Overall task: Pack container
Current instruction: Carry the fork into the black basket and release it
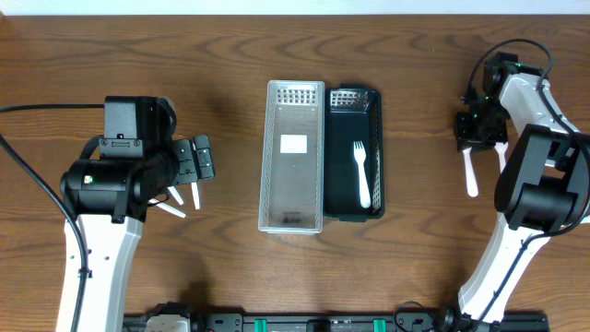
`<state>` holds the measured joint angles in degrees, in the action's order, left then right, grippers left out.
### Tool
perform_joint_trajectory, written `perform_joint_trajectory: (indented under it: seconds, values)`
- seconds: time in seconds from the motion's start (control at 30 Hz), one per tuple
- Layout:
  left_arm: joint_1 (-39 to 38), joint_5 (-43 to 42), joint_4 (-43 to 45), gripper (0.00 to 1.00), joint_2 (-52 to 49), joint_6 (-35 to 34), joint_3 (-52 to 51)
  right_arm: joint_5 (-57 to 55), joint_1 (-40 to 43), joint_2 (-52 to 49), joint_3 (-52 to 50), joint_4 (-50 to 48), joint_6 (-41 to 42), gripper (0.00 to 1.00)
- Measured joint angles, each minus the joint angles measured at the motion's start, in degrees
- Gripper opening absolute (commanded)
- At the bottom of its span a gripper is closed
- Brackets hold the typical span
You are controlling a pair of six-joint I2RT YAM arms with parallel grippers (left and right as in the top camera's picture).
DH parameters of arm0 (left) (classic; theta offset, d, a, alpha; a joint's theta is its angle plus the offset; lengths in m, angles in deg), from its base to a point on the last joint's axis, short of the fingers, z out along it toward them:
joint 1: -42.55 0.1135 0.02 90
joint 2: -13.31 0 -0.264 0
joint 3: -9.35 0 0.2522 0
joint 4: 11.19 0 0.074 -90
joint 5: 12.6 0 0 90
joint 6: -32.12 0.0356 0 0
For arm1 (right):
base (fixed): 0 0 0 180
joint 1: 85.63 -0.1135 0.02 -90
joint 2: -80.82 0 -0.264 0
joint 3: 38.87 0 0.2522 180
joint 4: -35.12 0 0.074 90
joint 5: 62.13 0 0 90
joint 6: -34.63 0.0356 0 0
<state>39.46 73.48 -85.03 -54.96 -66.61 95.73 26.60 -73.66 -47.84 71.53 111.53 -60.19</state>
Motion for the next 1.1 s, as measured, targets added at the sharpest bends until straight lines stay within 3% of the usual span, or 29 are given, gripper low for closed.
perform_joint_trajectory:
  seconds: [0.33, 0.63, 0.97, 1.1]
  values:
    - [0.0, 0.0, 0.0, 0.98, 0.0, 0.0, 0.0, 1.81, -3.41, 4.61, 0.17, 2.95, 1.44, 0.1]
    - [0.0, 0.0, 0.0, 0.98, 0.0, 0.02, 0.0, 4.66, -19.65, 21.75, 3.3, 0.59, 12.68, 0.11]
    - [0.0, 0.0, -0.46, 0.98, 0.0, 0.0, 0.0, 2.21, -34.27, 19.8, 3.04, -2.27, 28.13, 0.1]
    - [0.0, 0.0, -0.63, 0.98, 0.0, 0.0, 0.0, 0.79, -35.47, 18.08, 1.66, -2.45, 32.17, 0.2]
